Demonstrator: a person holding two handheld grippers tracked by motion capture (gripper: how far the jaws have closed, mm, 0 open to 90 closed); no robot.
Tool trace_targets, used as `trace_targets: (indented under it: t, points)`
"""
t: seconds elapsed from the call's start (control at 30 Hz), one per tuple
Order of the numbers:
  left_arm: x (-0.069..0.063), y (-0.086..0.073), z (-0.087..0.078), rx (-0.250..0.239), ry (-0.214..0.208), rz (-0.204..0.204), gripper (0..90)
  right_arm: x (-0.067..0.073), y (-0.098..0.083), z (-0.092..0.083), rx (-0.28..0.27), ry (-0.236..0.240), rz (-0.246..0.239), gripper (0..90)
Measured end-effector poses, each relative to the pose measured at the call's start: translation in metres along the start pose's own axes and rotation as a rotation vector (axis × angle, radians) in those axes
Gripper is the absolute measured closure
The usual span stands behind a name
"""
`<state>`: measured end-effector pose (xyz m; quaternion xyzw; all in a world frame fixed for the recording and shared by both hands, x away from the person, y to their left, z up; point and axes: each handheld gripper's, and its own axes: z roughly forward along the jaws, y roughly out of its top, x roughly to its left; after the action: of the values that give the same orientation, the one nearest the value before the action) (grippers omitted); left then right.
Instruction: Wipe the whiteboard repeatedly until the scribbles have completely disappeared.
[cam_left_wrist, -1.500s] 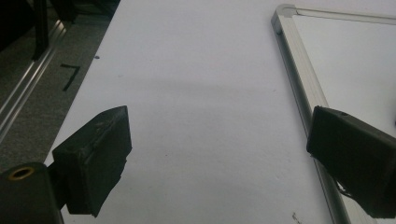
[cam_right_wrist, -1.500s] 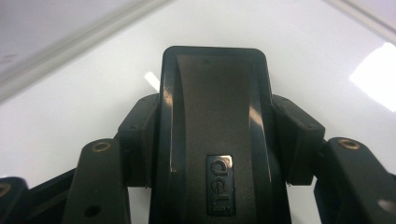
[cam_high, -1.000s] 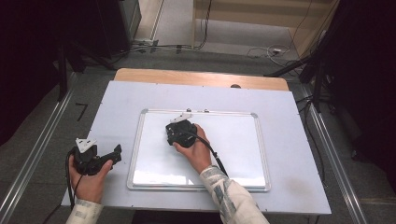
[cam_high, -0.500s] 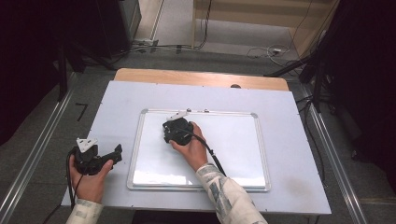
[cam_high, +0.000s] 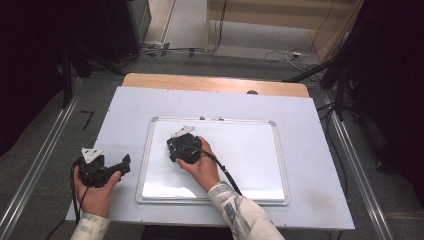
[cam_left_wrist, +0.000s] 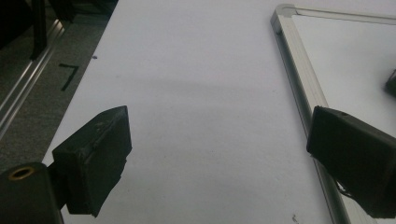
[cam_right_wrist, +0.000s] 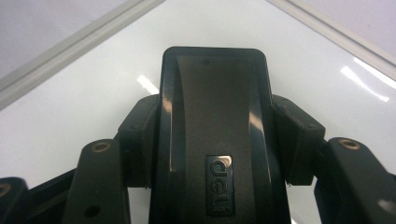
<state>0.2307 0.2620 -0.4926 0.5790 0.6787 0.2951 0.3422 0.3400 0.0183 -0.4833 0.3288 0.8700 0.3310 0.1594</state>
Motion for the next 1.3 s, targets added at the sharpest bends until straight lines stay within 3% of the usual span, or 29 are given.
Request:
trace_targets:
  t: [0.13, 0.23, 0.57, 0.9, 1.3]
  points:
    - [-0.001, 0.000, 0.000, 0.000, 0.000, -0.001, 7.0, -0.001, 0.008, -0.020, -0.061, 0.022, 0.032, 39.0]
    - [0.000, 0.000, 0.000, 0.002, 0.002, -0.001, 7.1, -0.011, 0.011, -0.034, -0.089, 0.016, 0.052, 38.9]
    - [-0.001, -0.001, 0.000, 0.003, 0.003, 0.001, 7.1, -0.032, 0.000, -0.052, -0.095, -0.020, 0.095, 38.9]
    - [-0.003, -0.001, 0.000, 0.003, 0.005, 0.009, 7.1, -0.056, -0.027, -0.080, -0.110, -0.057, 0.158, 38.9]
    - [-0.006, 0.000, 0.002, 0.004, 0.008, 0.015, 7.0, -0.087, -0.068, -0.108, -0.099, -0.138, 0.229, 38.9]
